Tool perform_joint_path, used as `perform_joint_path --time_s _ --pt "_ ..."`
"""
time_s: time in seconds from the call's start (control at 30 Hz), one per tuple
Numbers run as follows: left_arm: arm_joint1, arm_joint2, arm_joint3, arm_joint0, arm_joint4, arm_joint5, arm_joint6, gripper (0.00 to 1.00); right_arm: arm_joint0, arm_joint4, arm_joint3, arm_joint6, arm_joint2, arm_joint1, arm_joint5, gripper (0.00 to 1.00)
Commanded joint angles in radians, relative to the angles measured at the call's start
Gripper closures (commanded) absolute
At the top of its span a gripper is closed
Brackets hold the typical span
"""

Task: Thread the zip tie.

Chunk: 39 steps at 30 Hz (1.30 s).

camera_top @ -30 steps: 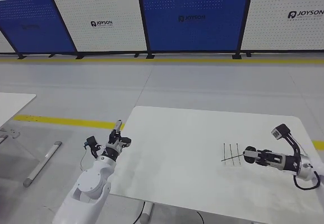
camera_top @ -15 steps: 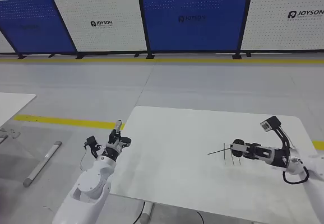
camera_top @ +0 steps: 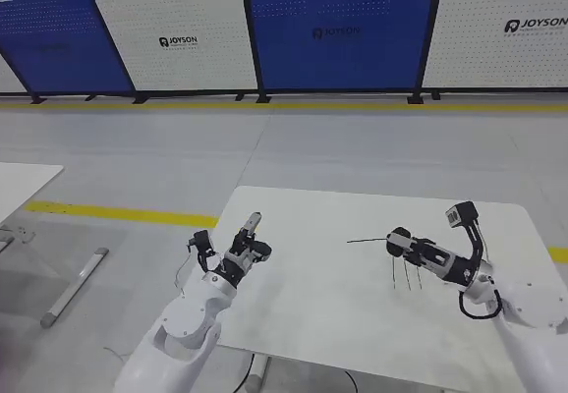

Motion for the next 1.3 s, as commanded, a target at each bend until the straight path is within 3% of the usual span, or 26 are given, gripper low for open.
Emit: perform_joint_path --time_s 0.0,0.33,0.4,0.6,0.77,1.17,1.27 --pt "-0.004 0.029 0.015 -0.017 -0.039 0.036 -0.019 0.00 0.003 0.031 0.015 0.016 -0.010 -0.005 0.000 1.00" --pt "-0.004 0.029 0.015 -0.017 -0.039 0.036 -0.019 0.00 0.003 0.031 0.015 0.016 -0.010 -0.005 0.000 1.00" --pt "-0.005 0.038 0.027 -0.021 -0.051 0.032 -0.036 0.00 -0.007 0.024 0.004 -0.025 -0.016 -0.008 0.000 1.00" --pt "-0.012 0.118 0.087 -0.056 -0.040 0.034 -0.099 0.00 -0.010 0.012 0.024 -0.127 -0.093 -0.045 0.000 1.00" --pt "-0.023 0.203 0.128 -0.098 -0.014 0.025 -0.098 0.00 0.017 -0.019 0.091 -0.194 -0.159 -0.087 0.000 1.00" --pt "-0.026 0.217 0.136 -0.106 -0.011 0.021 -0.088 0.00 0.013 -0.020 0.091 -0.200 -0.162 -0.087 0.005 1.00" --pt "-0.033 0.236 0.145 -0.118 -0.062 -0.019 -0.088 0.00 0.008 -0.011 0.101 -0.223 -0.183 -0.098 0.000 1.00"
